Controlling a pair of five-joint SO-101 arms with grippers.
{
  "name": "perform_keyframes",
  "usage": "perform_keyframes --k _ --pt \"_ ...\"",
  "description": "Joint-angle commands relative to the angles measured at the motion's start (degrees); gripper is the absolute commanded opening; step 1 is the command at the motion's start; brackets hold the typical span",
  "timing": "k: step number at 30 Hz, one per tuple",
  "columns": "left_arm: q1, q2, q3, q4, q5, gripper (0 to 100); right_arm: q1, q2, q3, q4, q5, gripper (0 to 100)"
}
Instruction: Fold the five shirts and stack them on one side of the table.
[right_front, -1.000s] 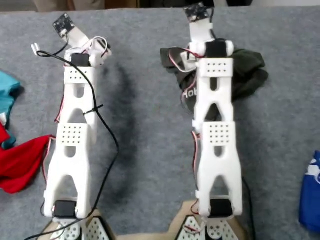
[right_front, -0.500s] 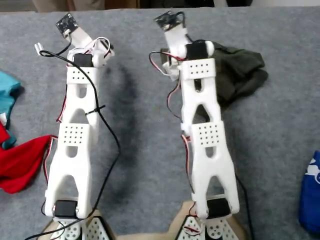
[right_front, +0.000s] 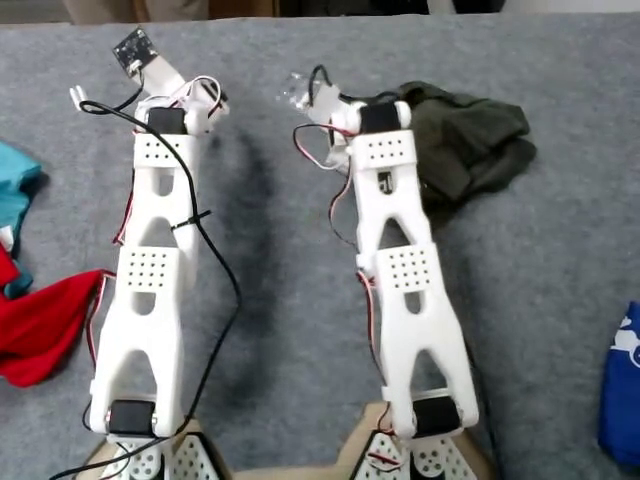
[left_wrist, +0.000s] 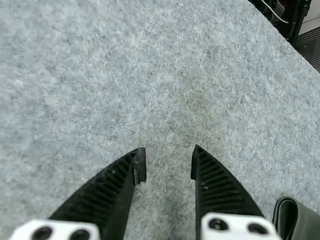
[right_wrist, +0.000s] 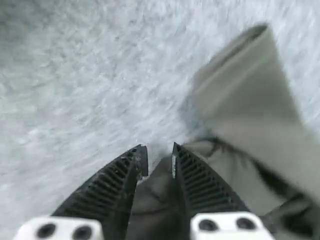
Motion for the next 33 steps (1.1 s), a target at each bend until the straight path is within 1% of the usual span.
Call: perform_keyframes --k 1,4,11,17,27,31,33 --pt "0.09 -1.19 -2.81 0.26 -0.53 16 -0.22 0.13 -2.33 -6.51 6.15 10.6" --pt "0.09 -1.19 -2.81 0.18 -0.53 16 -0.22 0.31 -2.42 -9.76 8.00 10.5" --pt "0.09 -1.19 -2.81 0.18 -0.53 16 -0.13 0.04 -2.51 -10.11 11.25 10.4" --pt "0.18 -1.19 -2.81 0.18 -0.53 16 -0.22 -0.92 -2.51 -10.11 13.19 0.6" --pt "0.18 -1.19 -2.81 0.18 -0.53 16 -0.31 -3.56 -2.51 -10.11 12.92 1.5" --pt "0.18 -1.19 -2.81 0.18 -0.53 16 -0.57 -4.35 -2.59 -10.11 12.84 8.0" --pt "0.18 -1.19 -2.81 0.18 -0.53 16 -0.66 -5.67 -2.51 -10.02 12.84 8.8"
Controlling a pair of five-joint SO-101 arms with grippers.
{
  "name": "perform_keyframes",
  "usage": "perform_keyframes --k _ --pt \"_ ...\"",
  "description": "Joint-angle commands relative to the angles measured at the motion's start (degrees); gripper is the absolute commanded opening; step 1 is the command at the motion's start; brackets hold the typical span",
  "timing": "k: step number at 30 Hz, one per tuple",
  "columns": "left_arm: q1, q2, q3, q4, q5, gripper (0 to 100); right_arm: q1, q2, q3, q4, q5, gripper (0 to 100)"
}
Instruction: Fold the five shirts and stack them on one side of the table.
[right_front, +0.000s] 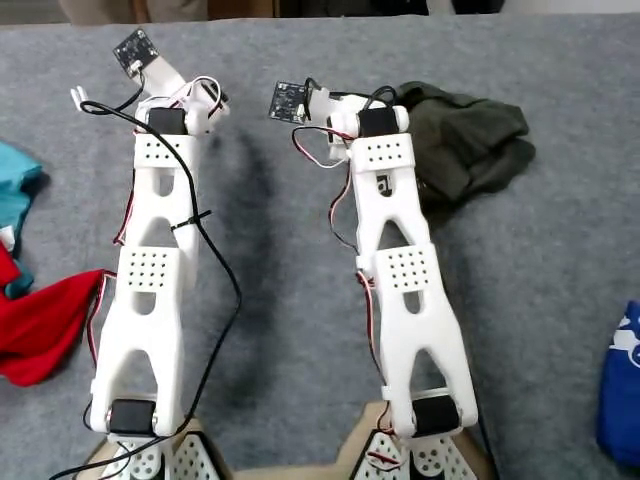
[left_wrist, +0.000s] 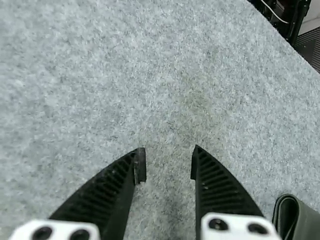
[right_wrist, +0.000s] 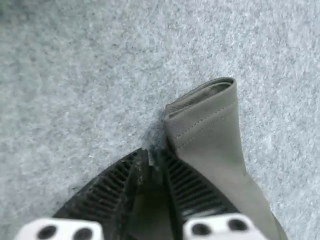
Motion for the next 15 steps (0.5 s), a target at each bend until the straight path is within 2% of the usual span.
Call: perform_keyframes --k 1,15 --pt "0.18 -1.19 -2.81 0.18 -0.53 16 -0.66 -7.08 -2.51 -1.41 0.70 8.8" --pt "0.26 -1.19 -2.81 0.18 -0.53 16 -2.33 -9.98 -2.51 -5.19 0.79 9.0"
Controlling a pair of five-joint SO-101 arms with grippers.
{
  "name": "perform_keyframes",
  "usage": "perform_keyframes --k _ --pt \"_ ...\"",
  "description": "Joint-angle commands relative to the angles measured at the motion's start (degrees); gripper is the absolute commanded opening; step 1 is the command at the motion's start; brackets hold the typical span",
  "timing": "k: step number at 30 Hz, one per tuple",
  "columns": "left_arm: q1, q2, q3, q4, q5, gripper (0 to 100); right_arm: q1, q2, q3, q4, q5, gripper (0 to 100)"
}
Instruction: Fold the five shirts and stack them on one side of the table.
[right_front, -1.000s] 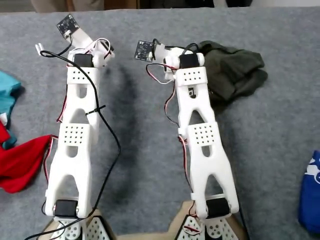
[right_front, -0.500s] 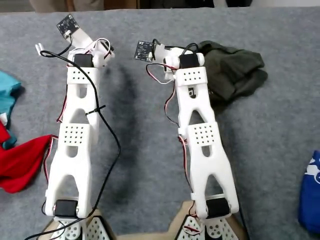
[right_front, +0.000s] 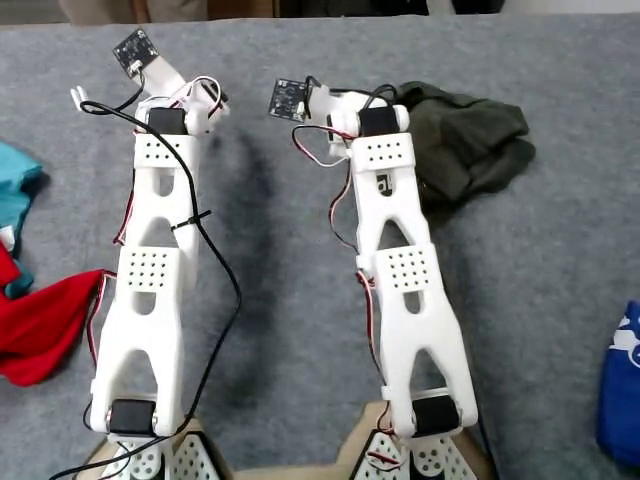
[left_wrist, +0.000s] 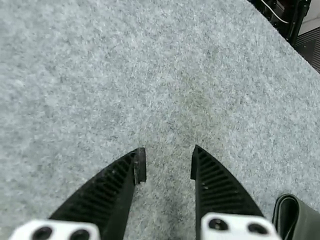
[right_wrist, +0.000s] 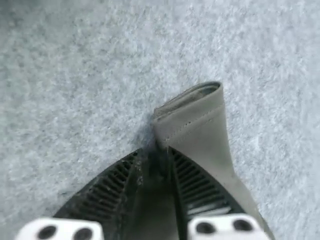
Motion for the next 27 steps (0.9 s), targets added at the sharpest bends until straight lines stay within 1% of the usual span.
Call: perform_keyframes --k 1,7,15,22,27 --pt "0.26 -1.19 -2.81 0.18 -0.53 16 -2.33 -10.42 -2.51 -3.08 0.79 9.0" --pt "0.26 -1.19 -2.81 0.18 -0.53 16 -3.12 -12.62 -2.33 -4.13 0.88 9.1" --pt "0.26 -1.19 -2.81 0.18 -0.53 16 -2.68 -8.84 -2.51 -3.78 0.79 9.1" --pt "0.26 -1.19 -2.81 0.18 -0.53 16 -2.77 -6.90 -2.42 3.52 0.70 9.2" --pt "0.18 -1.19 -2.81 0.18 -0.53 16 -1.98 -5.32 -2.42 5.98 0.62 9.2"
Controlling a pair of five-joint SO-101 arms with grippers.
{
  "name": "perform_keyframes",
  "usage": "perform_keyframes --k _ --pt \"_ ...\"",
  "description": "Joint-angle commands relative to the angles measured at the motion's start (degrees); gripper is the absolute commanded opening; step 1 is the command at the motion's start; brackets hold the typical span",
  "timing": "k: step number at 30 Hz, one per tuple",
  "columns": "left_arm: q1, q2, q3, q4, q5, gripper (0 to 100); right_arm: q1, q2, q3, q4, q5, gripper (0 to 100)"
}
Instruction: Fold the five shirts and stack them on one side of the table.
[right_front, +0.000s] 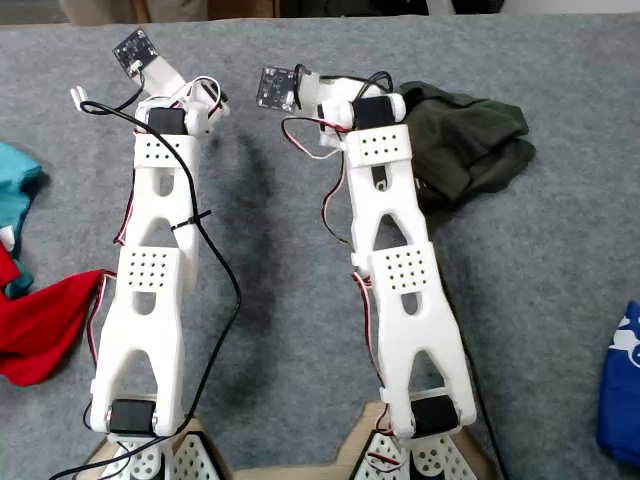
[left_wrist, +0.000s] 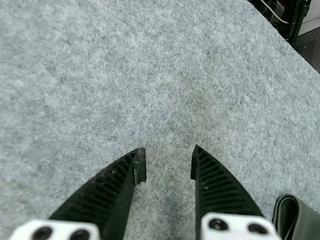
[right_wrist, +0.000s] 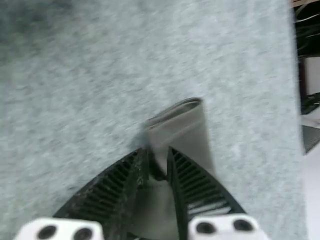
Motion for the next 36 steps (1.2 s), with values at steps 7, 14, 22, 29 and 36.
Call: perform_keyframes --k 7,14,22,29,36 --pt "0.26 -1.19 -2.81 0.09 -0.53 16 -0.31 1.01 -2.42 0.62 0.88 15.4" --pt "0.26 -1.19 -2.81 0.09 -0.53 16 -0.22 4.26 -2.42 -3.25 0.97 15.4" --pt "0.18 -1.19 -2.81 0.09 -0.53 16 0.13 6.20 -2.51 -8.44 0.97 15.3" --pt "0.18 -1.19 -2.81 0.09 -0.53 16 1.01 6.29 -2.33 -11.25 0.97 15.2" --pt "0.26 -1.19 -2.81 0.09 -0.53 16 1.36 6.46 -1.89 -10.55 0.97 15.2"
